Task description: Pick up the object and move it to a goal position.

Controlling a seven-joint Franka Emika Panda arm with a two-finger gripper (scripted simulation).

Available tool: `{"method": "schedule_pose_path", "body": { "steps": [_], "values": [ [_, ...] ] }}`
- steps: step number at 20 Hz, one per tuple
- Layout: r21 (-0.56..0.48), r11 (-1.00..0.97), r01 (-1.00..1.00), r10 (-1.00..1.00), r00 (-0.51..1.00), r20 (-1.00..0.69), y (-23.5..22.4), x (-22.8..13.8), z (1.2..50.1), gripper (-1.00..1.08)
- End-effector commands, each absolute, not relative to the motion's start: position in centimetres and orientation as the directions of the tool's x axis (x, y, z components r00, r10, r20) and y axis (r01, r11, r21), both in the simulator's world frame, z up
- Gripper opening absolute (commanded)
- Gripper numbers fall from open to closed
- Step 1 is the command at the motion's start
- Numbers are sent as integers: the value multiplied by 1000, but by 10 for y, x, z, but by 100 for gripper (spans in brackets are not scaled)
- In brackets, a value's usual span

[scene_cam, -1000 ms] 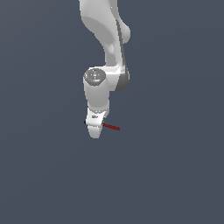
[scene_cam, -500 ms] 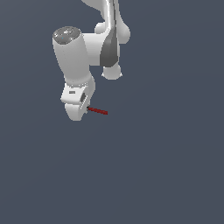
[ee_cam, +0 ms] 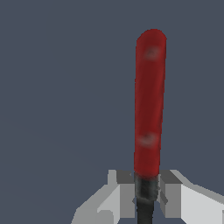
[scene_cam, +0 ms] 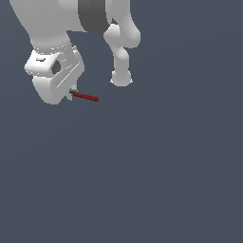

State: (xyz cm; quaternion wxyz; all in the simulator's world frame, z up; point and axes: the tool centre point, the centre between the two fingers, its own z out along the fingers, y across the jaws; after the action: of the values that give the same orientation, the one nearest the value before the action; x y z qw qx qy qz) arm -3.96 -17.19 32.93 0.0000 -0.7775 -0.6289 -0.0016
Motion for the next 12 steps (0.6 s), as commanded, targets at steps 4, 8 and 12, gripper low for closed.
{"method": "schedule_pose_path", "body": {
  "steps": [4,8,12],
  "values": [
    [1,-210,978,978,210,2,-201,-46,381,-100],
    [0,-210,978,978,210,2,-216,-48,408,-100],
    [0,-211,978,978,211,1,-227,-49,426,-100]
  ]
}}
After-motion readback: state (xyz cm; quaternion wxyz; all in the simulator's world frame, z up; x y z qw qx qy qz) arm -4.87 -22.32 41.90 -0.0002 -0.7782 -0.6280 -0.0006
